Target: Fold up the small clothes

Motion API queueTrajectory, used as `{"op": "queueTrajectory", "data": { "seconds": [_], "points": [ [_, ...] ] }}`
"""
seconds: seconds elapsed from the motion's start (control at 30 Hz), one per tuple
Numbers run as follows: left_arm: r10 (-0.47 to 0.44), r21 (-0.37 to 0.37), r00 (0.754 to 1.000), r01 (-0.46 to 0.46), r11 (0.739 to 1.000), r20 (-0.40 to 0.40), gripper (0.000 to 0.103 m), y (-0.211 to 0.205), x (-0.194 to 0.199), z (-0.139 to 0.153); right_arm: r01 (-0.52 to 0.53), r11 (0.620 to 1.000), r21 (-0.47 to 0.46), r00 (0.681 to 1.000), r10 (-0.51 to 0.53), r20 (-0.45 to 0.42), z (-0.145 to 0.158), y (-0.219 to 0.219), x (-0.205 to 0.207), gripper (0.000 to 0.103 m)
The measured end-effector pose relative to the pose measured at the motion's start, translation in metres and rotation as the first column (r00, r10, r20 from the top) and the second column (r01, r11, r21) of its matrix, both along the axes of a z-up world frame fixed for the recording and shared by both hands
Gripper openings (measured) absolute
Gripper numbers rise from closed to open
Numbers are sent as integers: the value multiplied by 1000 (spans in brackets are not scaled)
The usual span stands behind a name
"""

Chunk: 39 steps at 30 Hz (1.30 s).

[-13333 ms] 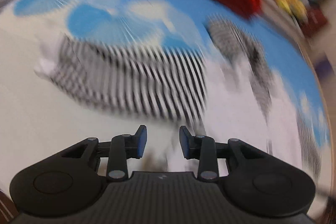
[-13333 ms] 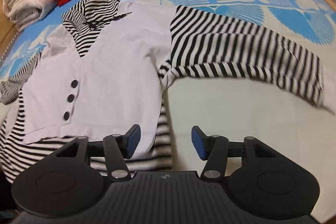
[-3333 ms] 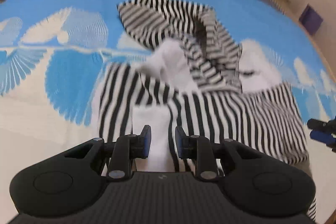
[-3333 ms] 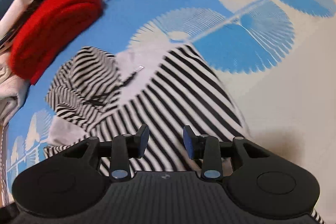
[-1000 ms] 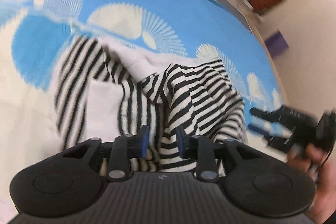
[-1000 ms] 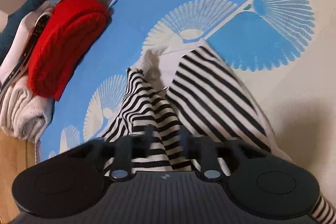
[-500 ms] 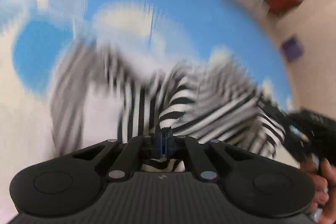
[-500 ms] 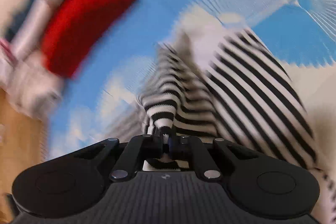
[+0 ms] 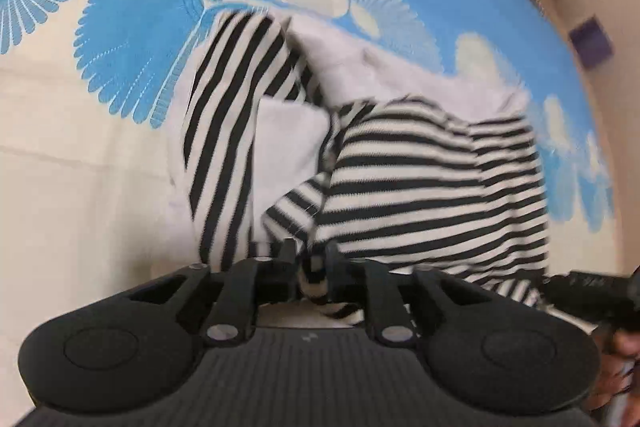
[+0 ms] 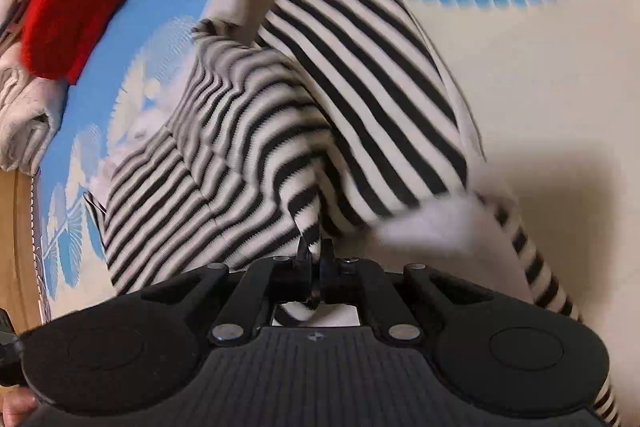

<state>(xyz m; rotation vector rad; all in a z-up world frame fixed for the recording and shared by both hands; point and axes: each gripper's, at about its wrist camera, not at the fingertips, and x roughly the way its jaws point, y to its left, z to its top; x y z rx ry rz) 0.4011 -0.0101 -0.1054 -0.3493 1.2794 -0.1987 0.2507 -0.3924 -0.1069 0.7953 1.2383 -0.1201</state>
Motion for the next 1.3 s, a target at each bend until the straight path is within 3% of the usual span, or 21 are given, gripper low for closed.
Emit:
{"op": "queueTrajectory", "data": {
  "seconds": [0.03, 0.07, 0.17, 0.2, 0.23, 0.27, 0.3, 0.33, 0.4, 0.47, 0.53, 0.6, 0.67, 0.73, 0.87, 0.97, 1.03, 1.13, 1.17, 1.23, 1.3],
  "points": [
    [19, -12, 1000, -19, 1000, 11, 45, 3, 0, 4, 0, 1000, -5, 999, 0, 36, 6, 0, -1, 8],
    [36, -24, 999, -36, 999, 17, 49, 3, 0, 11, -6, 1000, -17, 998, 7, 59, 10, 0, -1, 9],
    [48, -26, 999, -48, 998, -26, 50, -5, -2, 5, -12, 999, -45, 998, 14, 56, 9, -3, 0, 32],
    [47, -20, 997, -49, 999, -56, 49, -8, -1, -3, -12, 999, -45, 999, 13, 34, 5, -4, 0, 32],
    [43, -17, 996, -45, 999, -83, 43, -12, 0, -11, -14, 999, -39, 1000, 15, 21, 1, 0, 4, 31],
    [37, -18, 995, -39, 999, -94, 34, -17, 2, -13, -22, 999, -31, 1000, 22, 19, -2, 2, 3, 17],
    [33, -18, 996, -34, 999, -86, 8, -19, 2, -15, -31, 999, -24, 999, 31, 26, -2, 6, 5, 7],
    [34, -7, 998, -35, 999, -46, 4, -19, 2, -9, -42, 999, -20, 998, 42, 38, -1, 8, 8, 2],
    [11, 42, 992, -16, 999, 124, 4, -19, 1, 25, -47, 999, -4, 995, 47, 84, 10, 13, 11, 1],
    [-18, 73, 956, -3, 997, 292, 4, -17, -2, 58, -57, 998, 23, 989, 53, 136, 27, 18, 7, 1],
    [-28, 99, 938, -7, 995, 345, 4, -12, -5, 70, -94, 996, -9, 977, 94, 191, 45, 27, 4, 1],
    [-53, 150, 960, 12, 989, 275, 5, -10, -2, 57, -169, 985, -40, 973, 173, 154, 44, 39, 1, 1],
    [-97, 218, 989, 70, 974, 115, 6, -15, 1, 25, -254, 966, -36, 965, 256, 52, 25, 52, 2, 2],
    [-129, 261, 990, 112, 959, 50, 9, -19, -1, 10, -284, 957, -53, 959, 283, -30, 9, 57, 2, 3],
    [-112, 219, 962, 57, 974, 249, 16, -19, -9, 49, -157, 970, -188, 979, 177, 98, 41, 38, 9, 7],
    [-109, 182, 936, 49, 982, 334, 16, -28, -13, 62, -84, 961, -262, 952, 155, 265, 67, 31, 12, 7],
    [-128, 155, 934, 79, 985, 333, 16, -33, -13, 59, -117, 965, -234, 925, 191, 328, 67, 36, 18, 9],
    [-157, 173, 943, 109, 979, 294, 17, -38, -14, 47, -162, 973, -166, 942, 202, 269, 44, 36, 29, 30],
    [-164, 186, 951, 117, 976, 261, 19, -38, -12, 41, -151, 977, -153, 956, 184, 228, 32, 35, 33, 32],
    [-153, 219, 971, 112, 969, 183, 41, -36, -10, 27, -133, 980, -148, 970, 159, 181, 18, 34, 36, 33],
    [-118, 217, 984, 86, 972, 136, 42, -25, -8, 17, -121, 982, -148, 974, 146, 173, 10, 35, 38, 33]
  ]
}}
